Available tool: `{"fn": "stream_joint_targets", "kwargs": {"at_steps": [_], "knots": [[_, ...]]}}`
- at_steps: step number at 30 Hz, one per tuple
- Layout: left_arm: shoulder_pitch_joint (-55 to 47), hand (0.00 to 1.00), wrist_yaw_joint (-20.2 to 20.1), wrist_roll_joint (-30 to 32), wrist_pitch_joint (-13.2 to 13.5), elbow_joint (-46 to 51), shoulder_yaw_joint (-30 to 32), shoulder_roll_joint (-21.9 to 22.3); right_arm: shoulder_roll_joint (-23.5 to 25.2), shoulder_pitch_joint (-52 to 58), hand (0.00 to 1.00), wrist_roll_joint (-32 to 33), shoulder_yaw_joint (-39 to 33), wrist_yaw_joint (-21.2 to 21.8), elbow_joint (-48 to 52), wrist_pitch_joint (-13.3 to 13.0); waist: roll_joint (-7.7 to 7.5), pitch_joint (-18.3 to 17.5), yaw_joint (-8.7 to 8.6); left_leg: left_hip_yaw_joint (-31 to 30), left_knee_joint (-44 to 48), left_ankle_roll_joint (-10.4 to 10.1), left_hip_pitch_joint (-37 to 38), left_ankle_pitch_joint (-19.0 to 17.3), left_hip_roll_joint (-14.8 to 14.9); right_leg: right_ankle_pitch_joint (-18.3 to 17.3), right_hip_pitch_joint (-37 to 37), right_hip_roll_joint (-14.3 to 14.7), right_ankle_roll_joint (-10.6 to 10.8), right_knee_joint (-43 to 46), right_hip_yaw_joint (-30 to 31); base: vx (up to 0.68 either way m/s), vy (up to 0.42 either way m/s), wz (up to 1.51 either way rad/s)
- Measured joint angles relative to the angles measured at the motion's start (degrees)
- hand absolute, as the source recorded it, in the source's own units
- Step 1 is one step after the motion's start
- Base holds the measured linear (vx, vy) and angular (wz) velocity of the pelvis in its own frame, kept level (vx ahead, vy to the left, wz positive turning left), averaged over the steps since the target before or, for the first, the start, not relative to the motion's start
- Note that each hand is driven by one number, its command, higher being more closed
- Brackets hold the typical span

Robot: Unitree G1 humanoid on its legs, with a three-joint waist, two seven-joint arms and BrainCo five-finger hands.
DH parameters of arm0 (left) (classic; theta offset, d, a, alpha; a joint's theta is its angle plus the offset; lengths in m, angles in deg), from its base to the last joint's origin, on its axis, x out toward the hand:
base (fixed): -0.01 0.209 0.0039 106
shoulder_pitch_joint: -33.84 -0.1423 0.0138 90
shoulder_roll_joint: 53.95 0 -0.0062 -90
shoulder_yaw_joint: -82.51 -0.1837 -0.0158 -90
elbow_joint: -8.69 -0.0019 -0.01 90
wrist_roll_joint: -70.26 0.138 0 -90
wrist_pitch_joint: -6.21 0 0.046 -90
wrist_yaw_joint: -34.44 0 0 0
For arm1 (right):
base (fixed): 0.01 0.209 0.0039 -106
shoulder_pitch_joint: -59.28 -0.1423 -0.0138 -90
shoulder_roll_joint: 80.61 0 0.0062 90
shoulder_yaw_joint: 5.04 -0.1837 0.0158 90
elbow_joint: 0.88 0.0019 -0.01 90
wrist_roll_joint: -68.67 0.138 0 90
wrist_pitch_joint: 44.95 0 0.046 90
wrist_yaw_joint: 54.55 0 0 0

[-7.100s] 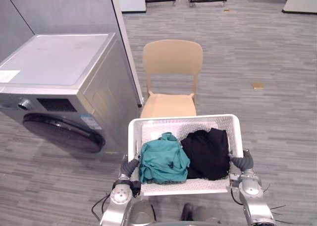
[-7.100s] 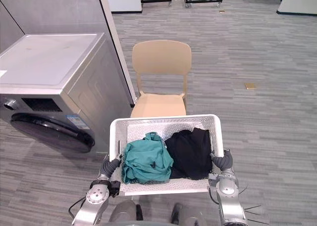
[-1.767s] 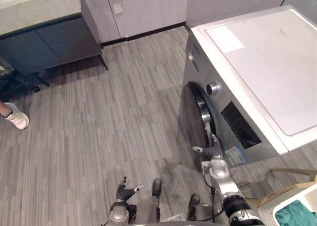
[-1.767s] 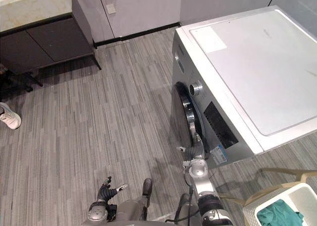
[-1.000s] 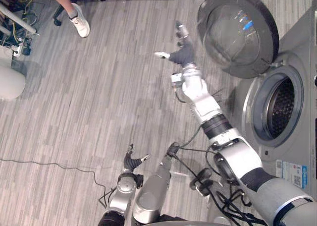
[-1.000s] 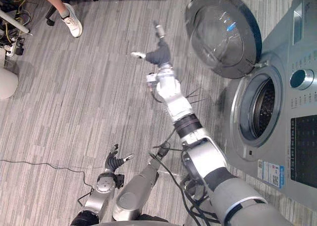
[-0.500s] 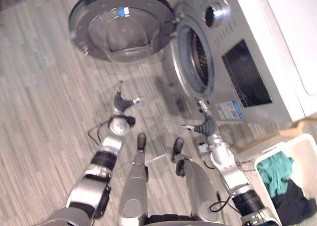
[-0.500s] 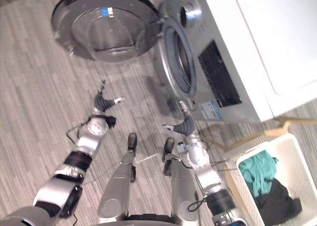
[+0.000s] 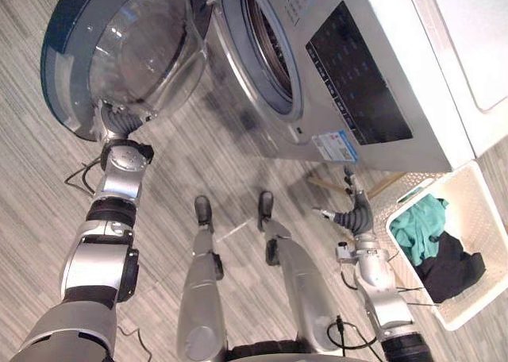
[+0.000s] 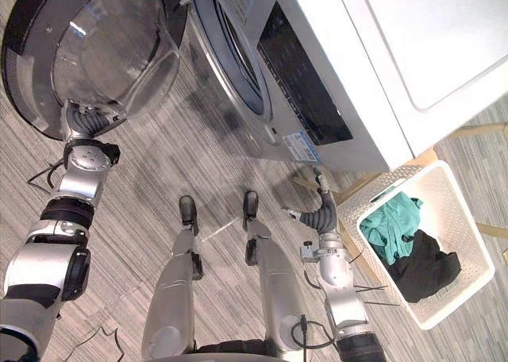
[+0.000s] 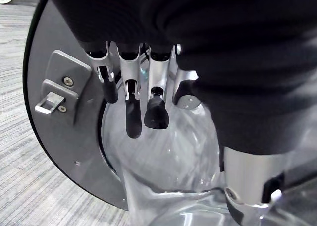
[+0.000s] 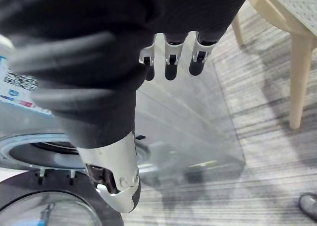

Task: Pick up the laundry basket with both hands and put the clothes into the washing machine.

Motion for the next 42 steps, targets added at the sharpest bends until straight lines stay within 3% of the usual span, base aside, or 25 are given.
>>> {"fn": "stream_joint_targets", "kwargs": {"at_steps": [6,10,11,12,13,15,18,21,22,24,26,27,28,29,30,31,32,33,34,36,38,40,41,42], "knots": [[-5.17,0.0,0.47,-0.17,0.76,9.41,0.41,6.0,2.8,1.9,0.0,0.6,-1.25,-0.53,0.98,0.83,0.15,0.05,1.01,-0.35,0.05,0.33,2.61,-0.28,-0.49,-1.08,2.82,-0.77,0.77,0.66,-0.74,0.04,0.015,0.09],[-21.18,0.0,-1.8,-2.97,2.96,17.18,-2.04,14.34,3.18,2.44,0.0,0.53,-1.83,-1.11,-0.14,2.39,0.64,-0.26,1.42,1.37,3.15,1.19,8.4,-3.88,-1.49,-4.85,7.11,-1.93,1.34,5.14,1.15,0.02,0.024,-0.12],[-25.7,0.0,-3.07,-3.15,3.09,17.16,-2.7,16.3,3.11,2.27,0.0,0.43,-2.47,-1.05,-1.3,2.57,1.24,-1.69,1.4,2.09,3.94,1.4,8.9,-4.96,-1.54,-5.43,7.6,-1.9,1.82,5.08,1.92,0.04,0.052,-0.42],[-32.98,0.0,-5.02,-3.42,2.96,16.88,-3.93,19.03,2.72,1.77,0.0,0.19,-3.82,-0.72,-4.22,3.03,2.82,-4.91,1.19,3.19,4.05,1.64,9.58,-6.08,-1.79,-5.54,8.07,-1.69,1.93,4.24,2.85,0.04,0.038,-0.35],[-34.23,0.0,-5.34,-3.42,2.93,16.85,-4.1,19.55,2.61,1.76,0.0,0.18,-4.22,-0.63,-4.77,3.16,3.28,-5.34,1.21,3.37,3.99,1.74,9.9,-6.15,-1.83,-5.53,8.43,-1.65,1.95,3.91,3.14,0.09,0.065,-0.41],[-42.51,0.0,-7.55,-3.33,2.95,16.47,-4.19,21.54,1.43,1.58,0.0,-1.39,-6.31,0.43,-8.55,4.51,5.93,-7.21,1.48,5.96,3.76,2.23,13.88,-7.3,-1.63,-4.68,12.09,-0.77,2.57,1.55,5.47,0.09,0.059,-0.55],[-49.79,0.0,-9.76,-3.31,2.93,13.59,-2.12,21.64,1.31,1.36,0.0,-4.1,-7.65,1.44,-10.05,5.79,7.5,-10.74,1.34,11.57,4.27,2.65,17.21,-9.8,-0.94,-1.63,14.55,1.12,3.43,-2.34,11.5,0.11,0.068,-1.04],[-52.9,0.0,-11.27,-3.23,2.92,9.85,-0.76,22.45,1.3,1.28,0.0,-5.28,-8.82,1.67,-10.18,6.73,7.68,-11.14,0.63,18.99,7.94,3.08,21.35,-13.99,0.85,-1.64,16.81,2.31,4.18,-3.09,16.42,0.07,0.06,-1.28],[-53.34,0.0,-11.62,-3.09,2.96,9.08,-0.66,22.62,1.28,1.0,0.0,-5.4,-8.94,1.8,-10.21,6.84,7.62,-11.24,0.25,20.49,8.53,3.25,22.36,-14.82,0.97,-3.3,16.87,1.27,3.07,-2.98,13.37,0.01,0.042,-1.26],[-55.15,0.0,-12.46,-2.12,2.88,5.88,-0.69,23.24,1.23,0.12,0.0,-6.26,-9.04,2.29,-10.81,6.75,7.62,-11.88,-0.09,27.48,11.19,2.73,26.33,-17.86,3.3,-7.93,17.46,-6.31,-0.76,2.81,-8.7,0.01,0.058,-1.46],[-55.45,0.0,-13.37,-1.6,2.77,2.5,-0.74,23.13,1.25,-0.2,0.0,-6.38,-8.79,2.34,-11.47,6.75,6.97,-13.01,-0.12,31.51,13.89,1.42,27.74,-20.25,5.11,-10.02,17.88,-12.15,-3.12,9.15,-20.74,0.06,0.001,-1.2],[-55.46,0.0,-13.46,-0.96,2.72,1.45,-0.75,22.95,1.25,-0.11,0.0,-6.52,-8.72,2.36,-11.47,6.74,6.62,-13.21,-0.16,32.65,15.57,0.68,28.18,-21.46,5.97,-10.21,18.39,-13.27,-3.16,10.87,-22.55,0.16,-0.184,-1.43],[-55.48,0.0,-13.53,1.18,2.3,-1.11,-0.64,22.35,1.06,-0.19,0.0,-6.95,-8.61,2.47,-11.54,6.74,6.6,-13.53,-0.25,35.27,21.76,-0.73,29.18,-25.42,9.95,-11.97,19.14,-12.16,1.84,13.13,-22.24,0.13,-0.174,-1.03],[-55.52,0.0,-13.55,1.31,2.18,-1.45,-0.59,22.35,0.95,-0.18,0.0,-6.95,-8.56,2.46,-11.54,6.74,6.94,-13.72,-0.26,35.62,22.57,-0.83,29.37,-25.91,10.88,-12.48,19.15,-11.37,2.02,13.15,-21.73,0.2,-0.218,-1.15],[-55.57,0.0,-13.72,2.51,2.1,-2.37,-0.26,22.44,0.51,0.16,0.0,-7.48,-7.86,2.37,-11.55,6.72,7.25,-14.2,-0.19,36.36,28.12,-1.15,29.41,-25.59,13.79,-14.1,19.56,-8.83,1.02,12.92,-19.98,0.2,-0.185,-0.78],[-55.54,0.0,-13.97,3.29,2.14,-2.53,1.01,22.93,0.12,0.77,0.0,-7.8,-7.31,2.42,-11.54,6.72,7.6,-14.4,-0.09,34.97,35.42,0.66,27.95,-24.46,17.88,-14.41,20.41,-6.5,0.03,12.42,-19.08,0.23,-0.246,-1.04],[-55.58,0.0,-13.94,3.51,2.07,-2.66,1.82,23.27,0.08,1.21,0.0,-8.12,-7.24,2.42,-11.53,6.71,7.87,-14.59,0.2,32.84,42.89,4.57,26.05,-22.14,21.24,-14.57,21.43,-4.45,-0.77,11.69,-17.8,0.23,-0.28,-1.13],[-55.6,0.0,-13.92,3.65,1.76,-3.24,2.82,22.92,-0.02,1.62,0.0,-8.63,-7.31,2.34,-11.39,6.76,8.18,-14.67,0.39,29.16,51.47,12.59,22.8,-16.2,24.88,-14.39,23.52,-2.16,-1.69,10.4,-16.03,0.18,-0.211,-0.98],[-55.62,0.0,-13.94,3.81,1.66,-3.72,3.39,22.54,-0.31,1.66,0.0,-8.66,-7.36,2.25,-11.32,6.79,8.29,-14.78,0.57,26.66,54.62,12.86,21.25,-15.59,25.12,-14.24,24.47,-1.55,-2.09,9.64,-15.13,0.3,-0.192,-1.04],[-55.56,0.0,-13.3,4.35,1.72,-3.65,3.01,22.89,-2.08,1.52,0.0,-8.65,-7.41,1.03,-11.13,6.87,7.85,-14.78,1.32,17.73,56.99,7.23,16.02,-19.6,18.51,-13.69,27.01,-1.6,-2.38,7.39,-10.18,0.26,-0.082,-1.0],[-55.79,0.0,-13.29,4.33,1.71,-3.46,2.61,23.15,-2.59,1.65,0.0,-9.24,-7.21,0.97,-11.59,6.91,7.47,-14.55,1.87,14.2,50.32,5.0,14.5,-21.31,13.35,-12.47,30.04,-1.76,-2.01,4.54,-7.37,0.3,0.003,-0.91],[-56.12,0.0,-13.32,4.32,1.72,-3.34,2.61,23.6,-2.7,1.42,0.0,-10.24,-7.48,0.88,-13.52,6.92,7.63,-14.63,2.83,11.47,39.75,4.44,14.62,-21.36,9.35,-11.77,32.73,-1.73,-1.09,2.11,-4.4,0.29,0.077,-0.9],[-56.57,0.0,-13.29,4.32,1.73,-3.22,2.67,24.41,-2.97,1.26,0.0,-11.88,-7.31,0.78,-15.52,7.09,8.12,-14.85,3.06,9.31,30.22,2.54,15.29,-19.99,6.5,-11.36,33.87,-1.44,-0.41,1.23,-2.61,0.23,0.165,-0.89],[-57.27,0.0,-13.39,4.32,1.81,-3.23,2.52,25.63,-3.89,1.28,0.0,-13.99,-7.34,0.74,-16.11,7.65,10.46,-15.82,3.08,6.74,20.68,0.69,15.9,-13.32,5.37,-10.85,34.16,0.25,0.52,0.52,-0.83,0.24,0.194,-0.95]]}}
